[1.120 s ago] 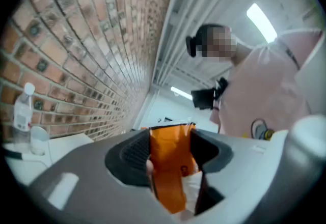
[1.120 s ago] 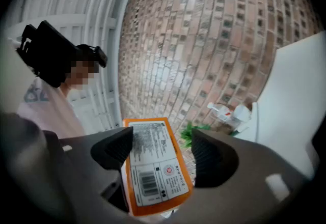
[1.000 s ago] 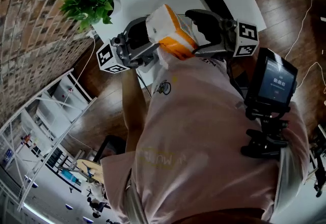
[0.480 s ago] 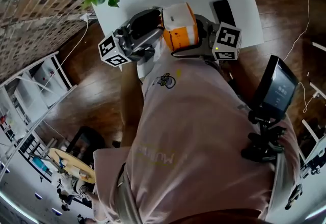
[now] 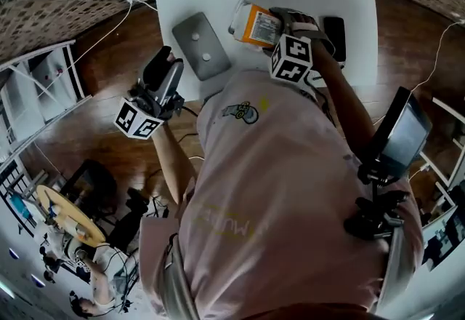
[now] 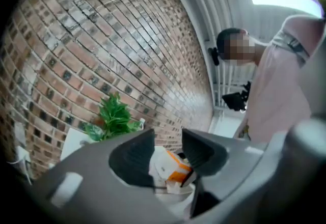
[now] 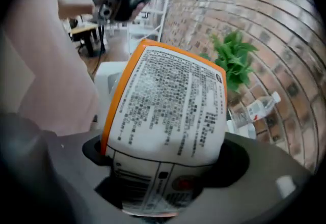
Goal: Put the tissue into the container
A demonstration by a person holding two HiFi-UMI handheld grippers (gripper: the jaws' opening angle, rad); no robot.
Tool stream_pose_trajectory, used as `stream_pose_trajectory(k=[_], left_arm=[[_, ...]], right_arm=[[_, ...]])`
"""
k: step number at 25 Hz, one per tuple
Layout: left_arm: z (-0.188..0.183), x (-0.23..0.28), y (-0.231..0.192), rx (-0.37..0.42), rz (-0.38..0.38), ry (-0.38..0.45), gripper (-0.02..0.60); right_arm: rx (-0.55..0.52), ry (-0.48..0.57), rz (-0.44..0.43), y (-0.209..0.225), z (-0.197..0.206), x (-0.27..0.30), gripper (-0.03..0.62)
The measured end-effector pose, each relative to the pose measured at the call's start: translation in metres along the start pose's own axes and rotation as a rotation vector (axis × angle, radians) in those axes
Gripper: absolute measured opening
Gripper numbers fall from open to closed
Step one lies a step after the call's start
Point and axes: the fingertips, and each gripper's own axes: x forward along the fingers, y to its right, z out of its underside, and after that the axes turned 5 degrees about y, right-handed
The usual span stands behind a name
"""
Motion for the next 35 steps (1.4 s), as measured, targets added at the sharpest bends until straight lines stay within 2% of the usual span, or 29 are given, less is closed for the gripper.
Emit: stream_pose_trajectory(k=[3, 5, 7, 9, 12, 14, 15, 16, 18, 19, 21, 24, 26, 29, 30, 32, 33, 34, 35], left_arm=[[0.033, 0.001, 0.009, 0.069, -0.026, -0.154, 0.150], [0.060, 0.007, 0.016, 0.111, 0.003, -0.280, 0.154], [0.089, 0.014, 0.020, 0.205, 0.056, -0.409, 0.180], [0.118, 0.030, 0.022, 0.399, 0.133, -0.533, 0.236], [0.147, 0.077, 0.032, 0.753, 0.292, -0.688, 0.281], [0.159, 0.115, 0.037, 0.924, 0.368, -0.727, 0.273], [0.171, 0.132, 0.038, 0.983, 0.390, -0.744, 0.247], [0.191, 0.144, 0.036, 1.025, 0.412, -0.791, 0.187], [0.256, 0.142, 0.023, 1.031, 0.480, -1.006, 0.029], [0.287, 0.135, 0.016, 1.005, 0.515, -1.105, -0.019], [0.305, 0.131, 0.014, 0.989, 0.562, -1.154, -0.017], [0.282, 0.123, 0.025, 0.983, 0.582, -1.201, -0.001], [0.281, 0.111, 0.037, 0.939, 0.620, -1.247, 0.000], [0.307, 0.110, 0.047, 0.827, 0.682, -1.298, 0.000], [0.313, 0.114, 0.048, 0.794, 0.676, -1.301, 0.000], [0.300, 0.124, 0.049, 0.758, 0.597, -1.259, 0.000], [0.285, 0.126, 0.052, 0.736, 0.546, -1.197, 0.000], [0.267, 0.125, 0.055, 0.689, 0.497, -1.106, 0.000], [0.246, 0.122, 0.058, 0.611, 0.441, -1.000, 0.000]], right_arm=[[-0.080, -0.125, 0.007, -0.015, 0.008, 0.035, 0.517], [-0.085, -0.118, 0.036, -0.015, 0.005, 0.039, 0.525], [-0.077, -0.096, 0.068, -0.010, 0.005, 0.035, 0.546], [-0.016, -0.058, 0.101, -0.002, 0.006, 0.019, 0.546], [0.185, 0.012, 0.172, 0.010, 0.021, -0.022, 0.546], [0.311, 0.020, 0.229, 0.012, 0.044, -0.051, 0.545], [0.356, 0.010, 0.257, 0.011, 0.058, -0.064, 0.545], [0.395, -0.004, 0.280, 0.007, 0.073, -0.075, 0.545], [0.474, -0.024, 0.306, -0.004, 0.099, -0.090, 0.545], [0.515, -0.029, 0.315, -0.011, 0.110, -0.094, 0.545], [0.579, -0.038, 0.331, -0.023, 0.128, -0.100, 0.545], [0.650, -0.025, 0.340, -0.036, 0.143, -0.108, 0.543], [0.699, 0.007, 0.324, -0.041, 0.146, -0.110, 0.532], [0.718, 0.035, 0.308, -0.039, 0.148, -0.108, 0.519], [0.705, 0.029, 0.327, -0.033, 0.149, -0.107, 0.477], [0.689, 0.020, 0.410, -0.017, 0.151, -0.109, 0.384], [0.706, 0.030, 0.471, -0.007, 0.154, -0.112, 0.344], [0.739, 0.050, 0.543, 0.005, 0.157, -0.117, 0.257], [0.776, 0.077, 0.618, 0.017, 0.161, -0.123, 0.129]])
